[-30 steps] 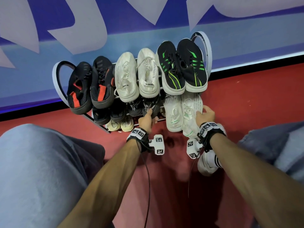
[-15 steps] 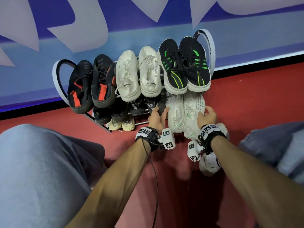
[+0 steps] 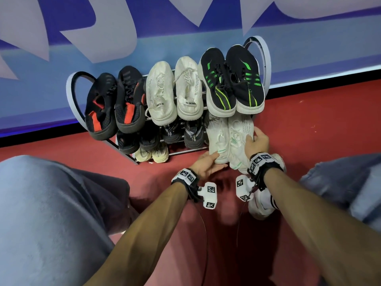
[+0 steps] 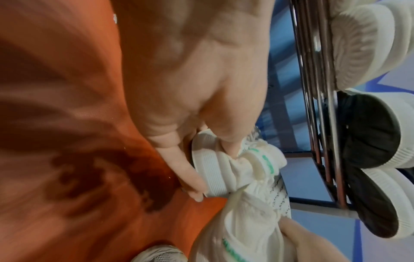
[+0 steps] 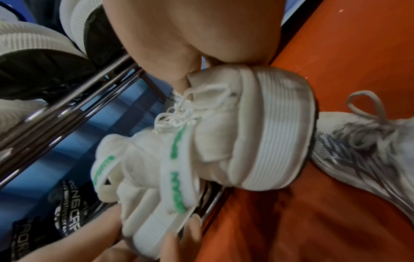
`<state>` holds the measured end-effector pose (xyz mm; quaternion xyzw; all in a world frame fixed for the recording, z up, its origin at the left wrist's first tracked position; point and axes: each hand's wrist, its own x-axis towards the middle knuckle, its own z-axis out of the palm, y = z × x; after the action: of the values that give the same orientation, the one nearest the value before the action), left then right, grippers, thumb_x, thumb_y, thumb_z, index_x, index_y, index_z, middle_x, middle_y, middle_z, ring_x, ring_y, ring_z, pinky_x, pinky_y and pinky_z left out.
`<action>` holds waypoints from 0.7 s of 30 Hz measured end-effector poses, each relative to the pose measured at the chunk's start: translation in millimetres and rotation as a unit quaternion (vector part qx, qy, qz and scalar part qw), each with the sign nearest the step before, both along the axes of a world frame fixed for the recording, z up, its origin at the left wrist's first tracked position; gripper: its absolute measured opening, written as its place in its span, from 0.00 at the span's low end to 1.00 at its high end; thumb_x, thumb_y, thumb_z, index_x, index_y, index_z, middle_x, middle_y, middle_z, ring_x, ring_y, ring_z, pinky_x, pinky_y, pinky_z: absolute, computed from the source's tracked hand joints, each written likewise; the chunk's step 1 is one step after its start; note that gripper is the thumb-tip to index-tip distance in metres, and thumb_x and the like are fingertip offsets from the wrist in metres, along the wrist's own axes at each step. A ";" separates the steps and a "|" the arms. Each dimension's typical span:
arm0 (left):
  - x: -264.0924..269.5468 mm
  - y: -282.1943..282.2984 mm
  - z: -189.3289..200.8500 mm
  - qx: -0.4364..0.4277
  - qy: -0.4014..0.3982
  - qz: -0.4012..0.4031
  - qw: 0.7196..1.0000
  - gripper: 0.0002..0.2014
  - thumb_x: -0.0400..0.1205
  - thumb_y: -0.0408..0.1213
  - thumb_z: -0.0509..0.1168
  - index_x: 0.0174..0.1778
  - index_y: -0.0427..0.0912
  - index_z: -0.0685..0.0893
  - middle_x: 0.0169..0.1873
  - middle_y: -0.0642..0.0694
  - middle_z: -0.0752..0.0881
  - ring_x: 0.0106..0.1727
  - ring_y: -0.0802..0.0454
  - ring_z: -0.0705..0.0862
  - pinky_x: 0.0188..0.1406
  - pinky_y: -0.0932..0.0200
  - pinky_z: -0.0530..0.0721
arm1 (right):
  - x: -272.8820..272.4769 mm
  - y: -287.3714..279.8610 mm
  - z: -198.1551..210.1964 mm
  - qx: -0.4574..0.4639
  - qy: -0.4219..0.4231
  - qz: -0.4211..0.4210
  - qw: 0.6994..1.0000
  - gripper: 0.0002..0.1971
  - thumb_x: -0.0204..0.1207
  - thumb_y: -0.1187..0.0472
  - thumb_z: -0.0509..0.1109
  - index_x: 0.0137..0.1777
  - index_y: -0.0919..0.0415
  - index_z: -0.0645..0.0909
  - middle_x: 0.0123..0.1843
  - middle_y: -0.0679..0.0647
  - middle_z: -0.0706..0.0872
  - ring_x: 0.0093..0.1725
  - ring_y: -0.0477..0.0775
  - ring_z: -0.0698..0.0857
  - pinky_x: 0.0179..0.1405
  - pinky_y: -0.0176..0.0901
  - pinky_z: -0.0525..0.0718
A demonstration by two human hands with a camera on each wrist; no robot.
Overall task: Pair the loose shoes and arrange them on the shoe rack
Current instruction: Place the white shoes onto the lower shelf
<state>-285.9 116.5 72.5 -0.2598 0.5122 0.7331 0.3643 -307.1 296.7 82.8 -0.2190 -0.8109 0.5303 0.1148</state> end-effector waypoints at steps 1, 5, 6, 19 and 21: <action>1.4 2.5 0.9 0.004 0.002 0.019 1.000 0.15 0.90 0.35 0.61 0.70 0.32 0.78 0.47 0.37 0.90 0.35 0.46 0.93 0.30 0.63 0.90 | -0.9 -0.3 1.4 0.016 0.005 0.012 1.000 0.17 0.77 0.71 0.63 0.58 0.54 0.86 0.33 0.45 0.84 0.29 0.45 0.79 0.36 0.41 0.80; 2.0 11.6 -0.7 0.002 0.009 0.049 0.999 0.14 0.89 0.32 0.62 0.68 0.29 0.80 0.45 0.34 0.89 0.33 0.43 0.92 0.29 0.62 0.90 | -5.2 4.8 9.0 0.082 -0.014 0.010 0.996 0.12 0.78 0.69 0.64 0.55 0.58 0.86 0.28 0.43 0.77 0.27 0.47 0.73 0.36 0.43 0.78; 2.0 14.8 -0.9 -0.004 0.010 0.062 0.998 0.16 0.89 0.32 0.63 0.71 0.28 0.78 0.47 0.33 0.89 0.31 0.43 0.92 0.25 0.62 0.89 | -5.9 5.7 12.6 0.100 -0.028 0.007 0.995 0.12 0.79 0.68 0.64 0.57 0.58 0.85 0.32 0.49 0.82 0.32 0.53 0.77 0.39 0.46 0.81; -9.6 31.4 -12.2 -0.046 0.080 0.110 0.990 0.13 0.88 0.33 0.64 0.67 0.34 0.74 0.55 0.36 0.86 0.36 0.47 0.90 0.30 0.57 0.91 | -66.8 -16.0 29.4 0.099 -0.137 -0.072 0.983 0.13 0.74 0.61 0.70 0.48 0.73 0.82 0.47 0.68 0.84 0.49 0.67 0.86 0.39 0.43 0.71; -16.8 28.0 -16.6 -0.067 0.093 0.108 0.988 0.14 0.88 0.36 0.64 0.66 0.35 0.73 0.59 0.34 0.86 0.37 0.46 0.90 0.33 0.55 0.92 | -66.9 -12.3 18.1 0.085 -0.119 -0.058 0.988 0.10 0.74 0.64 0.70 0.40 0.73 0.79 0.40 0.68 0.83 0.39 0.65 0.82 0.36 0.44 0.69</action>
<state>-302.7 144.4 55.8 -0.2682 0.5605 0.7533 0.2154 -374.0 284.5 100.9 -0.3170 -0.8466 0.4224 0.0661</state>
